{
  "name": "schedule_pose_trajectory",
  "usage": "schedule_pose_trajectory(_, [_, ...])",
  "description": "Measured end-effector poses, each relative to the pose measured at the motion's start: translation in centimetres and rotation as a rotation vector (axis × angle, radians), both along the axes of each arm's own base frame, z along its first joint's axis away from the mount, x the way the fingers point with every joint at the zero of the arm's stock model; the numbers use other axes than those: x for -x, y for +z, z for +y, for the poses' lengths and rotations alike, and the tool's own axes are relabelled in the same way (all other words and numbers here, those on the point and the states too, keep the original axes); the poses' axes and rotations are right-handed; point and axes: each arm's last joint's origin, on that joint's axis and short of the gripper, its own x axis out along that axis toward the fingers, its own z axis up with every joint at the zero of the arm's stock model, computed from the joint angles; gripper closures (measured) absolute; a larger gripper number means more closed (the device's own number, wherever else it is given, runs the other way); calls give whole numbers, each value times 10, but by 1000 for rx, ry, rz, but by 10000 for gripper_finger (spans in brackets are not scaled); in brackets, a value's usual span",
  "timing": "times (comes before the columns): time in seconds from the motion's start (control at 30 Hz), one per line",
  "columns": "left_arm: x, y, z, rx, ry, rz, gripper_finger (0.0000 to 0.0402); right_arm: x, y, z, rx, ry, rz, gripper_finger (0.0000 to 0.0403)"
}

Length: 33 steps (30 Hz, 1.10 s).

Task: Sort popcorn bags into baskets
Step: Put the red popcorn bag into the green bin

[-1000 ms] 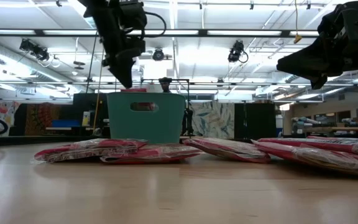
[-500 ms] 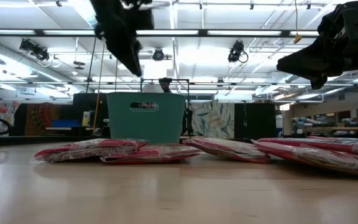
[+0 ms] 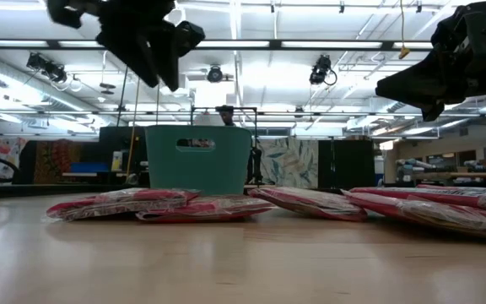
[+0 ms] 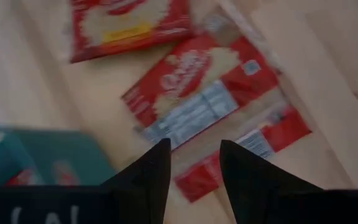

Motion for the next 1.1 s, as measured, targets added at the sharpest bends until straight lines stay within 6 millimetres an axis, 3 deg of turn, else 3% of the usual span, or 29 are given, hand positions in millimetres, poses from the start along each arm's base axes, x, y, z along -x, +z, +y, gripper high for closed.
schedule_pose_trajectory(0.2, [6, -47, -36, -91, -160, 161, 258, 0, 0, 0, 0, 0, 1, 313])
schedule_pose_trajectory(0.43, [15, -74, -65, -273, -279, 210, 258, 0, 0, 0, 0, 0, 1, 313])
schedule_pose_trajectory(0.87, [21, -95, -86, -422, -325, 223, 258, 0, 0, 0, 0, 0, 0, 313])
schedule_pose_trajectory(1.1, [33, -117, -78, -561, -326, 221, 258, 0, 0, 0, 1, 0, 2, 313])
